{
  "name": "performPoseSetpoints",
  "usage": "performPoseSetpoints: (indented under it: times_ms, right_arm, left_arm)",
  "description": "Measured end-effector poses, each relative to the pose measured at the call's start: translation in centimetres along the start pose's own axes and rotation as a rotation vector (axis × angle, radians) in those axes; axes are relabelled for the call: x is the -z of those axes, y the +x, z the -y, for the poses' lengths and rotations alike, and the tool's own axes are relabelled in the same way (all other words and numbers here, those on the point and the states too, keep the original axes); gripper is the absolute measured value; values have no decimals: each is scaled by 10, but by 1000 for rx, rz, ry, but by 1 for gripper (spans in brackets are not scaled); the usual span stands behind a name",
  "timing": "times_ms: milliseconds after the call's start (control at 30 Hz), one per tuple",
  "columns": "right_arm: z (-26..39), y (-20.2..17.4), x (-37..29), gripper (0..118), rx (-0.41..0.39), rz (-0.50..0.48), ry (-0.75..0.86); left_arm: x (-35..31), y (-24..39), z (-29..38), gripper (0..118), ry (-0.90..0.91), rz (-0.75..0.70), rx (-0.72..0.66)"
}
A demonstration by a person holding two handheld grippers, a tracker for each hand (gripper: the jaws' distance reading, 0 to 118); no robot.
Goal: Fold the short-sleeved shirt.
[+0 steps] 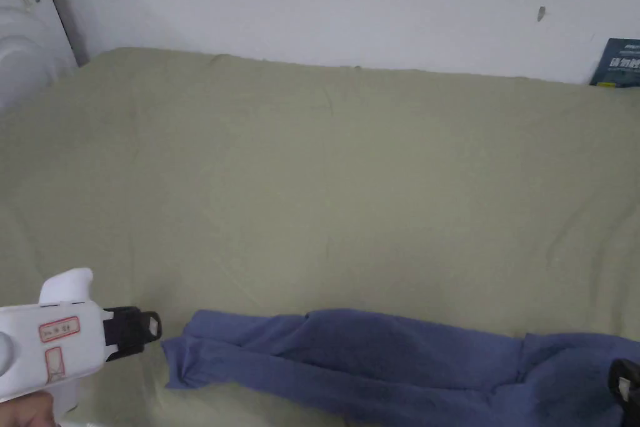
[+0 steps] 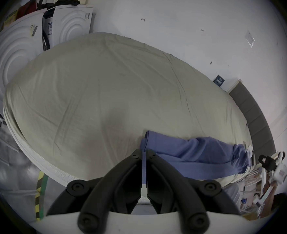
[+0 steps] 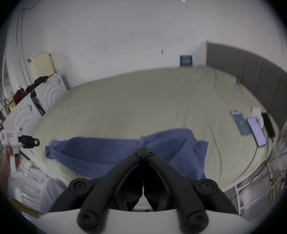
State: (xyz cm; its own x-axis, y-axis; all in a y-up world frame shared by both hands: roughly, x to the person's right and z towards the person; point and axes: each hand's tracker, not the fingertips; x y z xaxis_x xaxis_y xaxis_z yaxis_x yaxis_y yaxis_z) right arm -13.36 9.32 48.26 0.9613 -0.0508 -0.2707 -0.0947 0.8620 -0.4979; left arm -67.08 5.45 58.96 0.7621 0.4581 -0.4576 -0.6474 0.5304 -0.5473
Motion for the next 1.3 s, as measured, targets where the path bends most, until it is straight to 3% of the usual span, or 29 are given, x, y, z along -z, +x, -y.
performPoseSetpoints:
  times_ms: [233,267,300,333,533,600,767,867,900,933,1000,1033,1067,1167,1300]
  right_arm:
    - [7,-30,-16,1,-41,24,74]
    - [7,-31,-18,1,-41,24,73]
    - [8,-32,-21,1,-33,22,74]
    - [7,-32,-24,1,-23,20,74]
    - [4,-33,-34,1,-13,56,98]
    - [0,-33,-36,1,-3,65,98]
    - [0,-30,-36,1,14,96,90]
    - [2,-28,-32,1,33,98,66]
    - [4,-27,-31,1,40,94,62]
    - [4,-27,-31,1,45,95,56]
    - [5,-28,-31,1,56,91,53]
    - [6,-27,-31,1,59,91,52]
    - [5,-26,-32,1,61,91,49]
    - [3,-21,-33,1,61,89,51]
    - [-2,-11,-33,1,77,81,63]
  left_arm:
    - [21,-29,-26,5,-97,197,-42]
    - [26,-34,-30,26,-120,237,-43]
    - [29,-33,-31,91,-153,297,-69]
    - [33,-34,-32,118,-183,340,-81]
    - [68,-59,-65,113,-286,355,-106]
    - [93,-49,-31,110,-314,370,-100]
    - [126,-45,-25,109,-377,502,-121]
    - [140,-47,-28,65,-396,566,-169]
    - [142,-48,-28,65,-391,597,-178]
    - [144,-48,-27,16,-393,553,-171]
    - [151,-48,-15,12,-408,374,-100]
    - [152,-53,-12,12,-410,459,-131]
    - [147,-55,-15,12,-406,521,-249]
    - [132,-54,-28,11,-318,410,-175]
    - [95,-44,-38,11,-262,374,-149]
